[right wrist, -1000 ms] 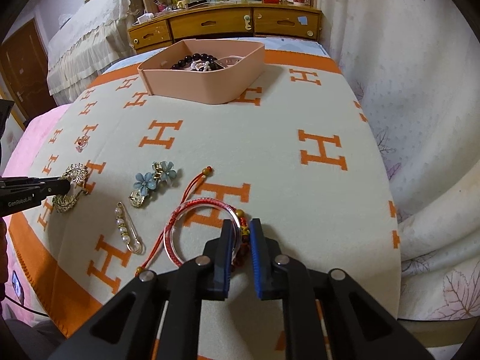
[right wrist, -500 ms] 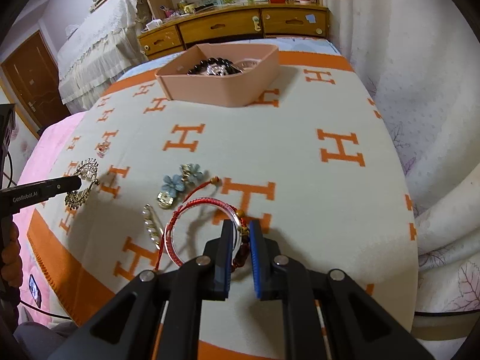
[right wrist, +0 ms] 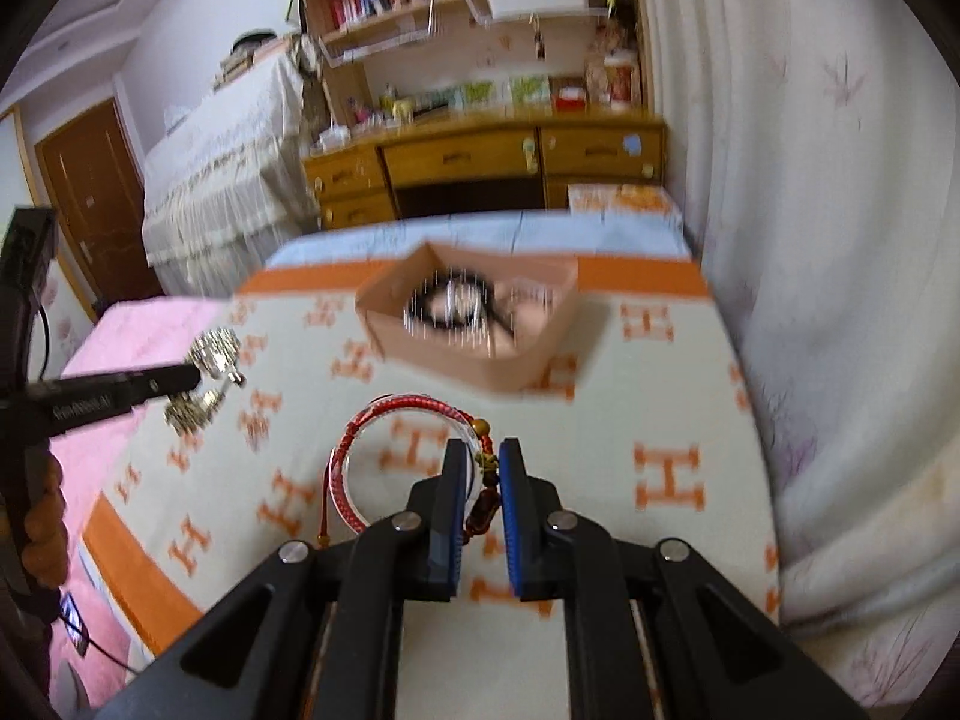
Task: Organize jewelry
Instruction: 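Lower both held pieces into the pink tray and open both grippers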
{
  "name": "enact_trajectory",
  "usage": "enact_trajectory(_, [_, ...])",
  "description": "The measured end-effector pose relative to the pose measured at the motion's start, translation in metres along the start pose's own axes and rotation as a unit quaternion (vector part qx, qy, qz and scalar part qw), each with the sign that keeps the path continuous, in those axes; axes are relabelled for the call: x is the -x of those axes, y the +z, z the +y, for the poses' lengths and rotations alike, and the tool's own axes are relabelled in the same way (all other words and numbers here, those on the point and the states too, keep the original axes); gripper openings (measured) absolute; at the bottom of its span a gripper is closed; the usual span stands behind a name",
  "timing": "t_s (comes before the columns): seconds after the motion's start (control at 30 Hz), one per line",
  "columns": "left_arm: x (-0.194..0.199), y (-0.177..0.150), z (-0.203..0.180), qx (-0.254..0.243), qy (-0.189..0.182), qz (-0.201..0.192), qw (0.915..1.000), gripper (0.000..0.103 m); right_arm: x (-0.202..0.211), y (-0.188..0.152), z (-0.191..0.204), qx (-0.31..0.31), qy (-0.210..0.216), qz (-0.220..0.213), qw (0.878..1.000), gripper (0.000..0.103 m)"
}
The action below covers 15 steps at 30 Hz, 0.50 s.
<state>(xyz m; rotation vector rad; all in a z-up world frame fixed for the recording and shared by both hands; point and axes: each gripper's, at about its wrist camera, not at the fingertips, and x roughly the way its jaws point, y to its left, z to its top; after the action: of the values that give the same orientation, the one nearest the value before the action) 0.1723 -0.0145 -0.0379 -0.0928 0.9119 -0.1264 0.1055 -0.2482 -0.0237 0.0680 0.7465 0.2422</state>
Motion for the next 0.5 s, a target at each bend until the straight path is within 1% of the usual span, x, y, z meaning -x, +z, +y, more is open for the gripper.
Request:
enact_trajectory(0.13, [-0.003, 0.029, -0.013, -0.009, -0.007, -0.022, 0.9997, 0.009, 0.002, 0.03, 0.002, -0.006, -0.001, -0.038, 0.999, 0.011])
enact_trajectory(0.3, [-0.012, 0.061, -0.03, -0.023, -0.009, -0.04, 0.9989, 0.009, -0.006, 0.066, 0.002, -0.022, -0.01, -0.072, 0.997, 0.011])
enact_trajectory(0.4, [-0.022, 0.081, -0.036, -0.03, -0.013, -0.045, 0.9985, 0.009, -0.018, 0.085, -0.004, -0.042, -0.011, -0.075, 0.996, 0.011])
enact_trajectory(0.5, [-0.036, 0.1, -0.04, -0.039, -0.01, -0.043, 0.9983, 0.009, -0.038, 0.104, -0.008, -0.058, -0.014, -0.063, 0.996, 0.011])
